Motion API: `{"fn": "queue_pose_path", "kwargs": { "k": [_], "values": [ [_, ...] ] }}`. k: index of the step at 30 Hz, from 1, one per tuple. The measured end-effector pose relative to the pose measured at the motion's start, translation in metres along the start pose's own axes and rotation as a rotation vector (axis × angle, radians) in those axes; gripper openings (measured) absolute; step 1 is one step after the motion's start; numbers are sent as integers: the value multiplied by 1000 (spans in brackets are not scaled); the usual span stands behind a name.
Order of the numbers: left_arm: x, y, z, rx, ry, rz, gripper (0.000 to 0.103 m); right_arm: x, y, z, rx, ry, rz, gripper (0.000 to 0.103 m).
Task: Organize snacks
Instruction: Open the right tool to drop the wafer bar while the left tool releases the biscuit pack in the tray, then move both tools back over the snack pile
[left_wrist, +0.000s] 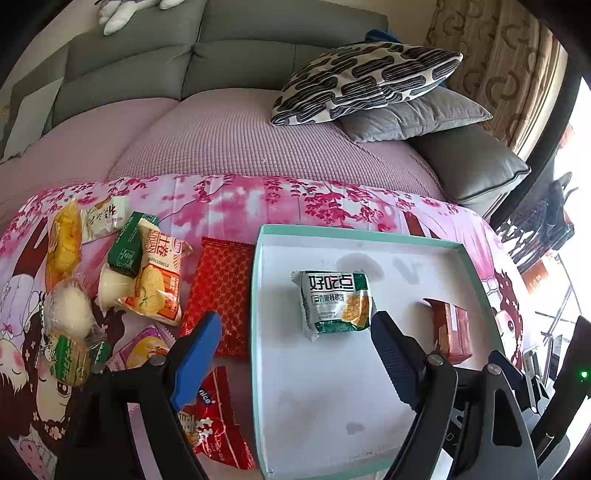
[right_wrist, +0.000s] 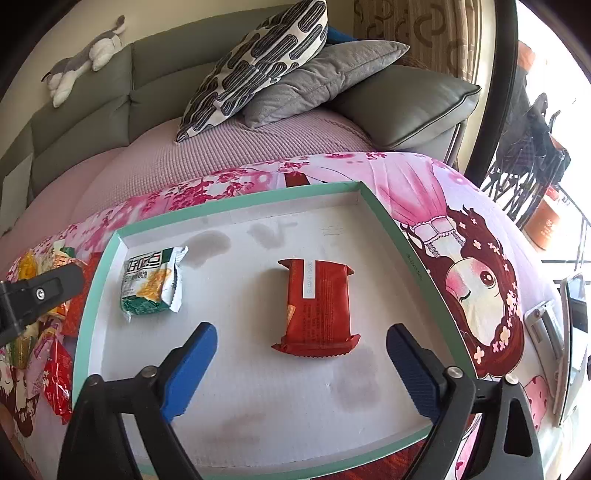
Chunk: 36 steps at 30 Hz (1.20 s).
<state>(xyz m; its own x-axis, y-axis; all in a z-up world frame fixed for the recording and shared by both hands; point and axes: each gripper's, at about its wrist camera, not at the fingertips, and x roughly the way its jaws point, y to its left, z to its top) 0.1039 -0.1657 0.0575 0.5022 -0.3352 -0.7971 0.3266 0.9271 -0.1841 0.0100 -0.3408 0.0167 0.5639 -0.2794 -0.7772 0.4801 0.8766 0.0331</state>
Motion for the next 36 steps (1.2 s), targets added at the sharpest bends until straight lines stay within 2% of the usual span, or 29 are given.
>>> {"fn": "queue_pose_path", "kwargs": {
  "k": [7,10,17,23,29,36],
  "values": [
    [-15,34,-11,-76,-4,14,84,-2,11,-7,-12,4,26,103],
    [-26,57,-19,-121,-18,47,85,-7,23,-8,-34,-9,53,103],
    [-48,114,-36,-228,-60,153,96,-19,53,-13,-61,-28,138,103],
    [-63,153,-49,-312,-85,194,98,-32,81,-18,-100,-43,210,103],
    [-72,184,-61,-374,-105,212,98,-42,119,-27,-183,-35,325,103],
    [-74,205,-65,-397,-111,206,98,-43,151,-39,-244,-26,380,103]
  ]
}}
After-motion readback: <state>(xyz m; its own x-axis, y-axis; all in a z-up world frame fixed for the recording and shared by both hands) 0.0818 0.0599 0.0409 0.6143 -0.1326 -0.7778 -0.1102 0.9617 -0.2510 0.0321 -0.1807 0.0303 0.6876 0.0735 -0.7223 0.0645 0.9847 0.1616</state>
